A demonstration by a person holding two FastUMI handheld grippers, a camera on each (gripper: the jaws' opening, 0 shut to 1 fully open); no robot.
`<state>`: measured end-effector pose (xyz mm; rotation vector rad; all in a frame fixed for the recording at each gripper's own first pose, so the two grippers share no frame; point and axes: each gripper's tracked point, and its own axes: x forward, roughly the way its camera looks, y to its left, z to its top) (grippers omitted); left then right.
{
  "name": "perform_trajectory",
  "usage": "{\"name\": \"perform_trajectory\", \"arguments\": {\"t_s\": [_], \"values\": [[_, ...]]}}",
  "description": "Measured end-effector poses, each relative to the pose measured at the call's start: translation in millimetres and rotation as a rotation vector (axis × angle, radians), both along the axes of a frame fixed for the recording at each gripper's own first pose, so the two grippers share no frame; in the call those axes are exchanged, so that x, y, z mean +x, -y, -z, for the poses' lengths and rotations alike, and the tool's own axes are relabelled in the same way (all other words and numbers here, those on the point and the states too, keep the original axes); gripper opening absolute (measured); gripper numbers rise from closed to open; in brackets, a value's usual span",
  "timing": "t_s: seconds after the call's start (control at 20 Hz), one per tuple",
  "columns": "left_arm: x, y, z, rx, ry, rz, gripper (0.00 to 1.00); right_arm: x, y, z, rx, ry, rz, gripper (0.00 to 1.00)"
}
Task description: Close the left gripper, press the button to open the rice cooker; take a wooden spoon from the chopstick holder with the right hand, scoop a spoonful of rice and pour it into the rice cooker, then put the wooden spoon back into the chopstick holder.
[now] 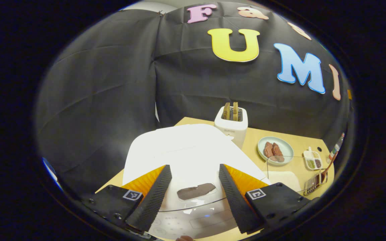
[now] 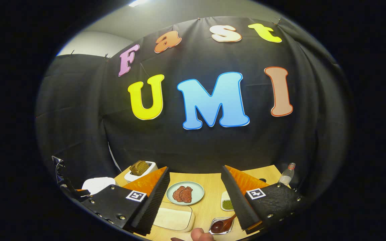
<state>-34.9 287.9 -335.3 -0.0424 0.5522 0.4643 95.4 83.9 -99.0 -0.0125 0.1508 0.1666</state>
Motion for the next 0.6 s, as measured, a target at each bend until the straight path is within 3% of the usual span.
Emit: {"name": "perform_trajectory", "arguments": {"t_s": [0.3, 0.4, 0.5, 0.6], "values": [[-2, 7, 5, -0.052, 0.001, 0.026, 0.98, -1, -14, 4, 0.027, -0.025, -0.024, 0.93], [-4, 8, 3, -0.017, -0.008, 0.056, 0.99, -3, -17, 0, 0.025, -0.014, -0.029, 0.93], [1, 22, -11, -0.064, 0.029, 0.090, 0.96, -5, -17, -7, 0.008, -0.003, -0.032, 0.93], [10, 20, -39, -0.027, 0.105, 0.077, 0.97, -8, -12, -21, -0.004, 0.028, -0.024, 0.93]]}}
